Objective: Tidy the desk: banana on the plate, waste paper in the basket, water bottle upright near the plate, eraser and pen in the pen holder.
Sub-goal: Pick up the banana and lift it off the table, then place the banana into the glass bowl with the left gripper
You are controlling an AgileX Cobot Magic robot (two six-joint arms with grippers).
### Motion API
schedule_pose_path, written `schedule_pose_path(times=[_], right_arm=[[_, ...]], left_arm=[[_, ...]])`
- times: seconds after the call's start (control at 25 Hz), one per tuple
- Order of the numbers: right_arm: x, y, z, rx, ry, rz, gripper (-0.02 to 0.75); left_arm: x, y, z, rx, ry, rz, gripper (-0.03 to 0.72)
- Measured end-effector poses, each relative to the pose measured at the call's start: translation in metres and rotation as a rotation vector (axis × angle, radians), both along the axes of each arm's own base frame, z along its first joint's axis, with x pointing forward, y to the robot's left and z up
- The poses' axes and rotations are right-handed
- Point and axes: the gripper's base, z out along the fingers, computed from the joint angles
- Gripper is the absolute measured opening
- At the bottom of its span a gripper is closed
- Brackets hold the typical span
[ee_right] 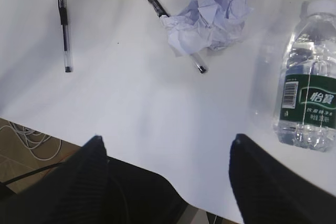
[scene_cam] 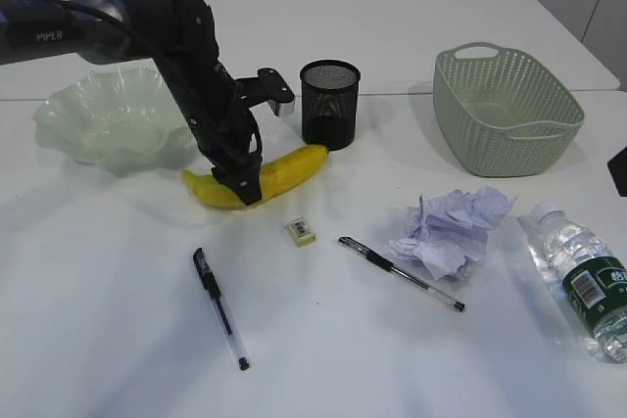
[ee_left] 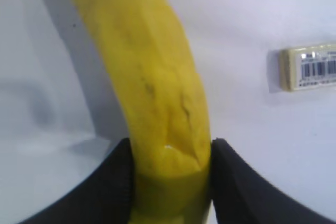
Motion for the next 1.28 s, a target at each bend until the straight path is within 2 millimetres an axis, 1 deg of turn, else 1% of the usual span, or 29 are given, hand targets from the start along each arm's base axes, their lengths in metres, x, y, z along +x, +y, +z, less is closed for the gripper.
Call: schedule_pose_path(times=[0.12, 0.36, 0.56, 0.8, 0.92, 1.04, 1.2, 1.28], right_arm=[[0.0, 0.0, 0.0, 0.0, 0.0, 0.0, 0.536], [0.0, 0.0, 0.0, 0.0, 0.0, 0.0, 0.536], [0.0, 0.0, 0.0, 0.0, 0.004, 0.002, 0.536], [-0.001, 0.0, -0.001, -0.002, 0.016, 0.006, 0.536], [-0.002, 0.0, -0.001, -0.002, 0.017, 0.007, 0.536], [-0.002, 0.0, -0.001, -0.003, 0.022, 0.008, 0.536], [-0.002, 0.0, -0.001, -0.003, 0.024, 0.009, 0.536], [-0.002, 0.0, -0.001, -0.003, 0.024, 0.009, 0.536]], left_arm=[[0.002, -0.003, 0.011, -0.026, 0.002, -0.002, 0.289], [0.004, -0.007, 0.039, -0.057, 0.022, -0.004, 0.284], [0.005, -0.006, 0.055, -0.055, -0.005, 0.037, 0.283], [0.0, 0.006, 0.102, -0.032, -0.099, 0.08, 0.283], [0.0, 0.018, 0.12, -0.043, -0.117, 0.147, 0.283], [0.003, 0.037, 0.133, -0.062, -0.123, 0.246, 0.284], [0.01, 0.072, 0.15, -0.084, -0.136, 0.388, 0.286], [0.014, 0.092, 0.154, -0.089, -0.138, 0.457, 0.286]])
